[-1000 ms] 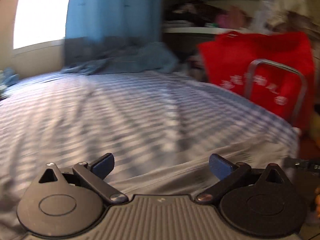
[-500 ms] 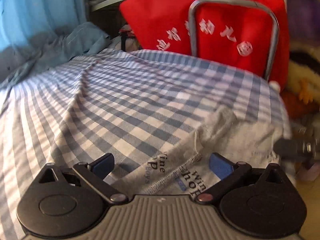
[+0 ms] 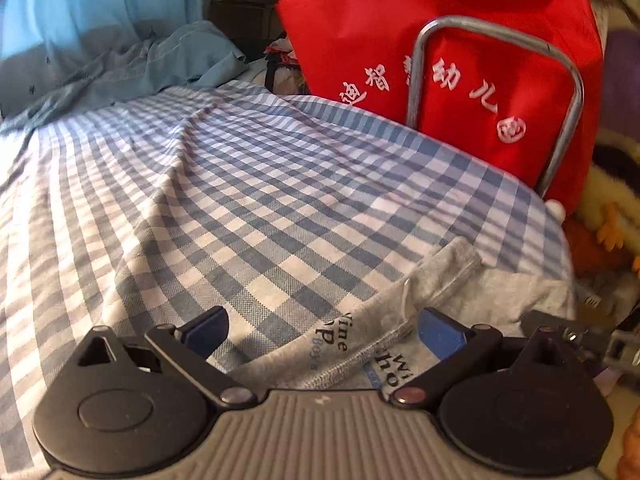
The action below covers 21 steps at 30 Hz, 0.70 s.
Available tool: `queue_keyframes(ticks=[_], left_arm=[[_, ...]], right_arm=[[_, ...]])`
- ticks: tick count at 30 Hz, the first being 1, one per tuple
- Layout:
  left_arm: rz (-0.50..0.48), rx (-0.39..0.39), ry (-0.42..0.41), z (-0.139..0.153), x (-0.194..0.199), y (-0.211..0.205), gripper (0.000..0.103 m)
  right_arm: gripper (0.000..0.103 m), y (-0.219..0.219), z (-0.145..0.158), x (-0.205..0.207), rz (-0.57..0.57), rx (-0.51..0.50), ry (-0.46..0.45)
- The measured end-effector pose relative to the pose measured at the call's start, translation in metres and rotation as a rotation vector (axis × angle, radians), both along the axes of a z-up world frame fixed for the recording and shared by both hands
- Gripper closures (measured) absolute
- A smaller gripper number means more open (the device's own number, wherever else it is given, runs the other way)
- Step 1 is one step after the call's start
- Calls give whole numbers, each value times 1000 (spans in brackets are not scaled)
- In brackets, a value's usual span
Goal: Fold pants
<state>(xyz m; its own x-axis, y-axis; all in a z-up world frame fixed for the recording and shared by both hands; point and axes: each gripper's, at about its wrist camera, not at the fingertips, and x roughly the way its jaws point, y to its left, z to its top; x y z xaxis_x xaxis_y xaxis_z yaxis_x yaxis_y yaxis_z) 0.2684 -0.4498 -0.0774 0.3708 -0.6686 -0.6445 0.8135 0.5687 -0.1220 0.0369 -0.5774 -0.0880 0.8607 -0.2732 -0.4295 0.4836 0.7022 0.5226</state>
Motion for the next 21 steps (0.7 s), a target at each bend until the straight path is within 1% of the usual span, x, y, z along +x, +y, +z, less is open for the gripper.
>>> queue_keyframes(ticks=[2,4,7,8,11,13,16,19,20,21], left_arm=[[-4,-44,56,12,4,12,0],[-6,-107,138,26,12,28,0],[-26,-207,288,47,27,58,0],[-39,-233,322,53,30,67,0],[-89,-268,387,68,38,86,0],[-105,-282,428,72,40,96,0],[-78,-281,500,60,45,109,0],[-5,-283,565,35,49,126,1],[26,-292,593,24,51,133,3],[53,-298,623,14,52,138,10]], right_arm=[[100,11,11,2,16,-91,8],[100,29,27,5,47,-216,16],[100,69,50,13,129,-437,43],[100,85,57,17,161,-514,58],[100,128,66,25,258,-700,95],[100,156,67,30,321,-795,117],[100,191,63,33,417,-877,137],[99,219,53,32,494,-932,163],[99,226,48,33,515,-942,174],[99,231,42,33,536,-944,184]])
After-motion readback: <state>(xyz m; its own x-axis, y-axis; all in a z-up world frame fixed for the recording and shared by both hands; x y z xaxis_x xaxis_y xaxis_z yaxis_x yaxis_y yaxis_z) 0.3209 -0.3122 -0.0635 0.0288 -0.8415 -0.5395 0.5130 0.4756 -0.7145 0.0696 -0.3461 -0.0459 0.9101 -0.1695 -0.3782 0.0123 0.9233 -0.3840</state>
